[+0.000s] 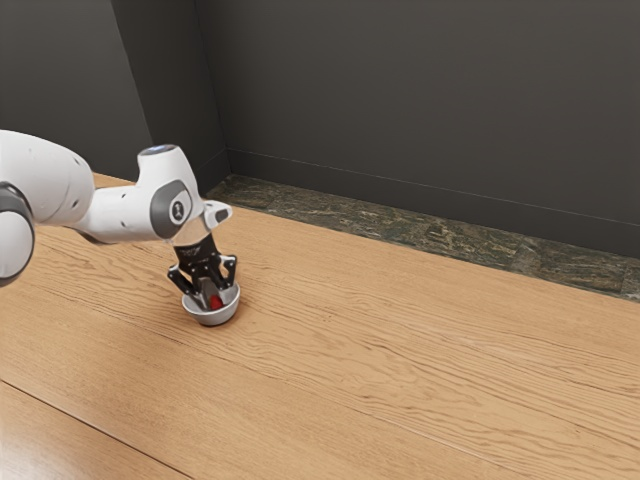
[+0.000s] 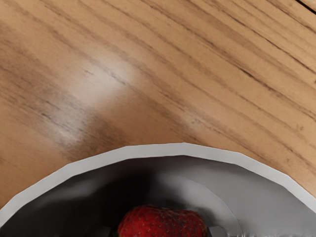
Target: Take strawberry from the bowl
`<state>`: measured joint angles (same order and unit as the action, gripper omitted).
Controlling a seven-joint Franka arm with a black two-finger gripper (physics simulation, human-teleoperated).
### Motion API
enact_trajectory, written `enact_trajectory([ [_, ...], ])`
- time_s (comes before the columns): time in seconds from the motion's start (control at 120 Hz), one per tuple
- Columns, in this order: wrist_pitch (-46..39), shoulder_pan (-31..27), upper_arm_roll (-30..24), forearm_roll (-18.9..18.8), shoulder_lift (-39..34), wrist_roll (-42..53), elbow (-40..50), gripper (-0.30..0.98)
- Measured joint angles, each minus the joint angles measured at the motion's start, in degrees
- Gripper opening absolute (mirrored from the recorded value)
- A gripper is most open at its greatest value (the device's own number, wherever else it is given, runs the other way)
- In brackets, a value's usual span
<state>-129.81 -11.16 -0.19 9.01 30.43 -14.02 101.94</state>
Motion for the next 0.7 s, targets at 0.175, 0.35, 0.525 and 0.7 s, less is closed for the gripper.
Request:
enact_trajectory([
  [0.175, 0.3, 0.1, -0.1, -0.3, -0.3, -1.2, 0.0, 0.14],
  [0.35, 0.9, 0.3, -0.1, -0.6, -5.7, -2.2, 2.5, 0.13],
  [0.525, 1.2, 10.8, 1.9, -1.7, -13.1, -3.8, 5.6, 0.11],
  [0.7, 1.0, 17.4, 2.5, -2.4, -9.4, -5.9, 5.0, 0.1],
])
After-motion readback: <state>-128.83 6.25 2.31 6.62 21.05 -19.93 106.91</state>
